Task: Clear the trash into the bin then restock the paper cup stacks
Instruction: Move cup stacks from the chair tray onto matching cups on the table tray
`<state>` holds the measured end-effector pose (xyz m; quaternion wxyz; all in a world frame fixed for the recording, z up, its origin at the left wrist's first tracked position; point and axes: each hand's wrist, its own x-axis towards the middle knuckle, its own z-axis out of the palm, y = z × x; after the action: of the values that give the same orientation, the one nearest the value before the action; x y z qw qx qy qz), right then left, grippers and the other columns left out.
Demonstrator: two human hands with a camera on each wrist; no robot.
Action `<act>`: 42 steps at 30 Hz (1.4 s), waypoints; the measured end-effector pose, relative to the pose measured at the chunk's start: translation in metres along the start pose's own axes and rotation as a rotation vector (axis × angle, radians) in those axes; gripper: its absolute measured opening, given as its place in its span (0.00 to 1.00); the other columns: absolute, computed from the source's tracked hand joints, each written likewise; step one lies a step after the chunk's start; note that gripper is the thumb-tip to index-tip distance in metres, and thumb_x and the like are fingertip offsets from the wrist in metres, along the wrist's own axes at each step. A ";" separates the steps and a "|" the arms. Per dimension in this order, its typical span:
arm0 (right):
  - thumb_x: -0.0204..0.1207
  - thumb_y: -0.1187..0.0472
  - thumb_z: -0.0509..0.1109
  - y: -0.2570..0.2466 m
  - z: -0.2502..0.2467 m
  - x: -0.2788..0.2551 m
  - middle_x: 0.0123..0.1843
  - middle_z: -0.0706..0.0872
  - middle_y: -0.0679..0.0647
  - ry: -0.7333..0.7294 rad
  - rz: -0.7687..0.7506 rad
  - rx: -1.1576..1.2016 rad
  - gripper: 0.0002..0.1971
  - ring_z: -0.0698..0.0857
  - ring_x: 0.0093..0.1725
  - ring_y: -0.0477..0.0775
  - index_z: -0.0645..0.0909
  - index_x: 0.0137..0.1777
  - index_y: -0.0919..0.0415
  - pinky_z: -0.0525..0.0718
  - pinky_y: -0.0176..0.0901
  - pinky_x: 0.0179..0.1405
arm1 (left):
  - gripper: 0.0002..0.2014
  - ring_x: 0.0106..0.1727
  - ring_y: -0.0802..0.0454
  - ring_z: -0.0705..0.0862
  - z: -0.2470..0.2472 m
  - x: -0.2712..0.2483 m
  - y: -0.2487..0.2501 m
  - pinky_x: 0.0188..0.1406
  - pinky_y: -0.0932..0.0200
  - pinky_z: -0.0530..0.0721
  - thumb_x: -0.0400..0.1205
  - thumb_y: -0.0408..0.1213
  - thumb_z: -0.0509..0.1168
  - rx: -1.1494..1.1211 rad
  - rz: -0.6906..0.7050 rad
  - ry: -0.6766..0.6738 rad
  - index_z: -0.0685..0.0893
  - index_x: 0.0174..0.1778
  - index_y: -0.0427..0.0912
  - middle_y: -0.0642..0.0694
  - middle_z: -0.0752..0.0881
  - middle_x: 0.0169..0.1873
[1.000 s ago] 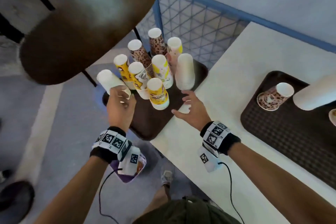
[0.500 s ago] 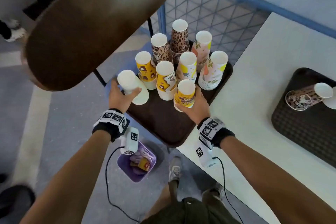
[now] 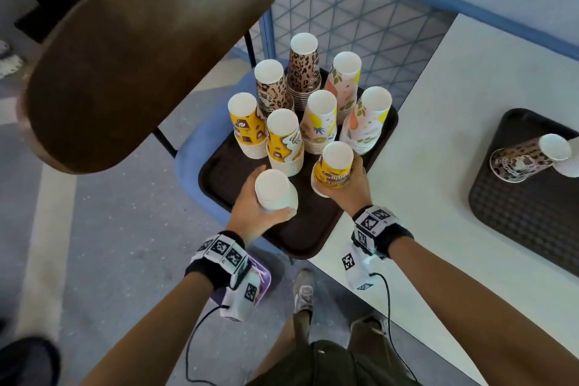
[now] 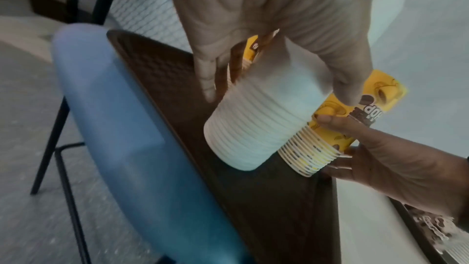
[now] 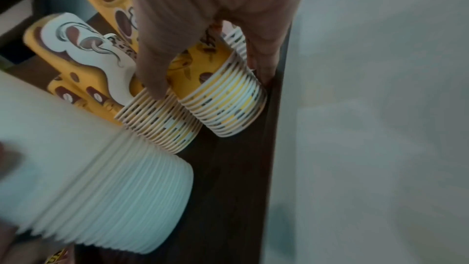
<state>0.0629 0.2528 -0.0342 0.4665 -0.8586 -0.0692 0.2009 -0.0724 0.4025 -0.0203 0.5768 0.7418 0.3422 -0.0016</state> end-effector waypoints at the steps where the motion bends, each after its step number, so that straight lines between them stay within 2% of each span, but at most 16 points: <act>1: 0.54 0.55 0.85 0.002 0.002 0.002 0.70 0.76 0.55 -0.022 0.024 0.008 0.48 0.74 0.71 0.58 0.63 0.73 0.56 0.75 0.55 0.71 | 0.50 0.65 0.56 0.73 0.005 0.001 -0.001 0.69 0.57 0.70 0.58 0.41 0.82 -0.012 -0.037 0.007 0.62 0.74 0.53 0.54 0.76 0.62; 4: 0.56 0.55 0.84 0.003 0.006 0.005 0.69 0.80 0.54 -0.034 0.064 0.013 0.45 0.77 0.69 0.58 0.65 0.73 0.54 0.76 0.54 0.70 | 0.47 0.63 0.55 0.73 0.015 0.005 -0.006 0.68 0.57 0.70 0.61 0.39 0.81 0.003 -0.127 0.051 0.63 0.73 0.51 0.57 0.75 0.58; 7: 0.59 0.53 0.82 0.002 0.007 0.005 0.65 0.83 0.53 -0.019 0.085 0.034 0.39 0.80 0.66 0.57 0.68 0.70 0.54 0.78 0.48 0.66 | 0.46 0.68 0.50 0.74 0.022 0.006 -0.014 0.70 0.54 0.72 0.62 0.41 0.81 0.000 -0.149 0.057 0.64 0.73 0.50 0.56 0.76 0.58; 9: 0.59 0.53 0.82 0.001 0.008 0.005 0.64 0.83 0.53 -0.025 0.077 0.036 0.38 0.81 0.65 0.57 0.69 0.69 0.54 0.79 0.50 0.66 | 0.44 0.69 0.48 0.74 0.025 0.006 -0.016 0.70 0.53 0.72 0.63 0.39 0.80 0.012 -0.159 0.092 0.65 0.73 0.47 0.54 0.76 0.58; 12: 0.58 0.56 0.83 0.001 0.009 0.001 0.63 0.83 0.54 -0.056 0.026 0.013 0.38 0.81 0.65 0.57 0.69 0.68 0.55 0.79 0.53 0.66 | 0.43 0.71 0.45 0.73 0.027 0.005 -0.016 0.71 0.51 0.71 0.63 0.38 0.80 0.030 -0.151 0.111 0.66 0.72 0.47 0.48 0.78 0.65; 16: 0.55 0.56 0.83 -0.001 0.001 -0.005 0.63 0.83 0.54 -0.092 0.007 0.060 0.39 0.81 0.64 0.57 0.70 0.67 0.52 0.79 0.55 0.66 | 0.43 0.72 0.43 0.73 0.028 0.000 -0.014 0.73 0.49 0.70 0.63 0.38 0.80 0.103 -0.106 0.081 0.66 0.72 0.46 0.45 0.78 0.67; 21: 0.59 0.60 0.82 0.006 -0.050 -0.024 0.58 0.85 0.49 -0.110 0.054 0.134 0.34 0.83 0.59 0.51 0.73 0.66 0.54 0.78 0.43 0.64 | 0.39 0.68 0.44 0.76 0.031 -0.011 0.003 0.64 0.58 0.71 0.63 0.33 0.80 0.188 0.004 0.044 0.70 0.69 0.42 0.42 0.81 0.62; 24: 0.59 0.61 0.82 0.028 -0.099 -0.040 0.53 0.84 0.47 -0.007 0.100 0.158 0.33 0.82 0.54 0.49 0.73 0.64 0.55 0.78 0.40 0.59 | 0.39 0.63 0.54 0.74 0.050 -0.018 0.031 0.64 0.59 0.71 0.61 0.28 0.80 0.175 0.158 0.008 0.71 0.66 0.47 0.46 0.79 0.60; 26: 0.58 0.61 0.82 0.050 -0.137 -0.050 0.53 0.84 0.48 0.091 0.147 0.165 0.33 0.83 0.54 0.50 0.73 0.63 0.57 0.78 0.39 0.57 | 0.38 0.62 0.59 0.74 0.075 -0.020 0.054 0.65 0.59 0.70 0.59 0.30 0.81 0.125 0.236 -0.071 0.70 0.61 0.54 0.51 0.78 0.58; 27: 0.57 0.60 0.83 0.062 -0.158 -0.054 0.54 0.85 0.48 0.143 0.163 0.180 0.34 0.84 0.55 0.51 0.73 0.63 0.57 0.79 0.41 0.57 | 0.37 0.62 0.57 0.75 0.092 -0.020 0.065 0.65 0.58 0.71 0.57 0.35 0.82 0.104 0.251 -0.122 0.71 0.58 0.55 0.51 0.79 0.57; 30: 0.53 0.53 0.83 0.095 -0.221 -0.069 0.57 0.86 0.51 0.301 0.200 0.224 0.37 0.84 0.56 0.51 0.73 0.63 0.56 0.81 0.47 0.59 | 0.33 0.59 0.52 0.81 0.156 -0.019 0.104 0.58 0.63 0.76 0.56 0.43 0.82 0.128 0.280 -0.285 0.80 0.57 0.46 0.46 0.84 0.55; 33: 0.60 0.56 0.82 0.124 -0.287 -0.088 0.59 0.84 0.49 0.454 0.245 0.227 0.35 0.82 0.56 0.49 0.71 0.67 0.55 0.76 0.42 0.58 | 0.41 0.57 0.52 0.83 0.229 -0.024 0.151 0.50 0.72 0.78 0.51 0.57 0.76 0.128 0.366 -0.397 0.80 0.59 0.40 0.48 0.85 0.53; 35: 0.60 0.56 0.82 0.141 -0.329 -0.100 0.61 0.84 0.50 0.543 0.254 0.225 0.36 0.82 0.58 0.51 0.70 0.68 0.54 0.77 0.46 0.61 | 0.46 0.57 0.56 0.83 0.275 -0.027 0.187 0.50 0.74 0.78 0.51 0.60 0.74 0.092 0.418 -0.459 0.75 0.66 0.44 0.53 0.84 0.55; 36: 0.60 0.55 0.82 0.151 -0.349 -0.104 0.60 0.85 0.50 0.584 0.257 0.218 0.36 0.83 0.59 0.53 0.70 0.67 0.54 0.78 0.48 0.63 | 0.46 0.57 0.58 0.82 0.297 -0.028 0.208 0.53 0.72 0.80 0.53 0.59 0.74 0.076 0.451 -0.482 0.72 0.68 0.46 0.54 0.83 0.57; 40: 0.53 0.44 0.80 0.178 -0.422 -0.114 0.57 0.87 0.50 0.722 0.245 0.213 0.40 0.85 0.57 0.54 0.72 0.65 0.52 0.82 0.58 0.62 | 0.43 0.63 0.53 0.81 0.376 -0.026 0.291 0.65 0.48 0.80 0.59 0.56 0.76 0.000 0.570 -0.454 0.68 0.69 0.50 0.52 0.82 0.62; 42: 0.48 0.40 0.78 0.187 -0.450 -0.117 0.57 0.87 0.52 0.751 0.229 0.210 0.41 0.86 0.56 0.54 0.72 0.64 0.51 0.83 0.59 0.61 | 0.42 0.62 0.52 0.81 0.403 -0.024 0.327 0.66 0.47 0.79 0.62 0.54 0.76 -0.020 0.604 -0.407 0.66 0.69 0.50 0.52 0.81 0.62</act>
<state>0.1280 -0.2349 0.0610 0.5190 -0.8222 0.2231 -0.0699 0.2341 0.0120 0.1332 0.6147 0.7883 -0.0144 0.0245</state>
